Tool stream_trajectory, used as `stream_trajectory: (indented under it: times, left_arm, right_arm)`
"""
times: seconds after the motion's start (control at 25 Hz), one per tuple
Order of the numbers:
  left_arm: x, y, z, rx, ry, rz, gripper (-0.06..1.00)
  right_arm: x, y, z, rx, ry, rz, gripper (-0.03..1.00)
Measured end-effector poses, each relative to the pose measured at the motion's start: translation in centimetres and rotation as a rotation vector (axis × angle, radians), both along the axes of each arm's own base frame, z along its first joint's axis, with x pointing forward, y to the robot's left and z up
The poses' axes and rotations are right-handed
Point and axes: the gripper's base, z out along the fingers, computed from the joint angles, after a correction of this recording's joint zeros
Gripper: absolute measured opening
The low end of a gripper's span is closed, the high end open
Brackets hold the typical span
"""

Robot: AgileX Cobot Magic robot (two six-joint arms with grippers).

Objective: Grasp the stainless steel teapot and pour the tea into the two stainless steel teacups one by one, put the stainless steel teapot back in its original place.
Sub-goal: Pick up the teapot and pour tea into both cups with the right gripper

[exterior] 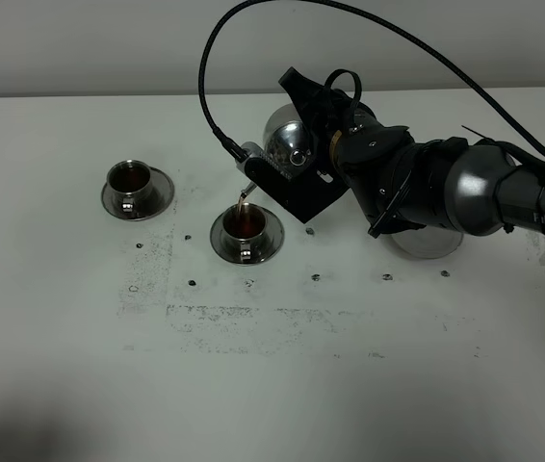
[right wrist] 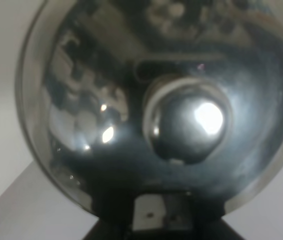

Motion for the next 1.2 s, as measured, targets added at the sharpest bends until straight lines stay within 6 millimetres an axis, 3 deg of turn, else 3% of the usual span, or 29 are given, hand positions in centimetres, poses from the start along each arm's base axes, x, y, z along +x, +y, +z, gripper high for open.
stream_trajectory:
  times: [1.2]
  left_arm:
    - [0.0,0.0,0.0,0.001,0.0,0.0,0.69]
  right_arm:
    - [0.02,0.01,0.03,0.0,-0.004,0.002,0.18]
